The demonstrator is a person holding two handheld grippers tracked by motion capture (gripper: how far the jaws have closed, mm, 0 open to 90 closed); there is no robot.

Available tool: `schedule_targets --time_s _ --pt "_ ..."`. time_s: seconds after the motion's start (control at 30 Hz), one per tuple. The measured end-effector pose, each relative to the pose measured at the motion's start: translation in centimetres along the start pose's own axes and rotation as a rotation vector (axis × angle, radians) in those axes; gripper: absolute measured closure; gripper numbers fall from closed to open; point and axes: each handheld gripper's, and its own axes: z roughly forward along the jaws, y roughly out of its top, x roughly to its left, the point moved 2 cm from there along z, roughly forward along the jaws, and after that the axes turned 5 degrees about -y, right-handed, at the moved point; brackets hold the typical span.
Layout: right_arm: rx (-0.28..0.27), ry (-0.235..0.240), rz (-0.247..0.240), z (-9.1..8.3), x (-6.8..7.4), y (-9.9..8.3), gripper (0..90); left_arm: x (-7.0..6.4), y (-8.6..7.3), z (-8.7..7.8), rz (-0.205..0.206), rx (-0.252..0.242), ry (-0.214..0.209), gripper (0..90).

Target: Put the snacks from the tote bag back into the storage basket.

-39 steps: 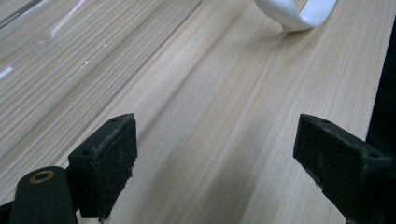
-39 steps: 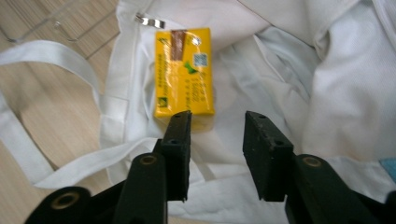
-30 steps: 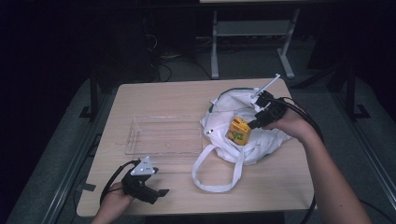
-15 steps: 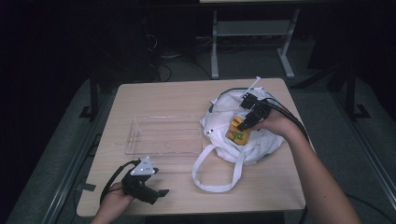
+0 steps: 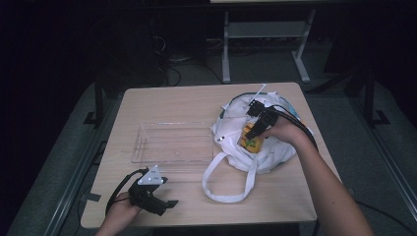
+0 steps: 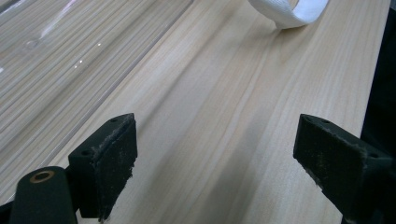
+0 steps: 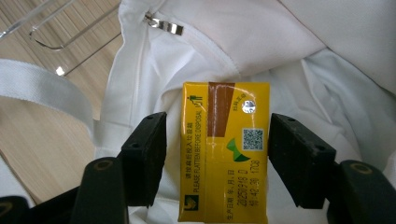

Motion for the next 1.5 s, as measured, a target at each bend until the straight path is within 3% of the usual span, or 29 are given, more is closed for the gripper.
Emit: schedule_targets --time_s 0.53,1.1,1.5 --pt "0.023 -0.014 -0.027 0.3 0.0 -0.1 50.6 0.1 0.0 -0.2 0.003 0.0 0.006 13.4" --pt "0.047 -0.025 -0.044 0.0 -0.2 -0.2 51.6 0.2 -0.1 -0.3 -0.001 0.001 0.007 13.4" --pt "0.033 -0.035 -0.072 -1.9 0.2 0.4 51.6 0.1 0.0 -0.4 0.01 0.004 0.009 13.4"
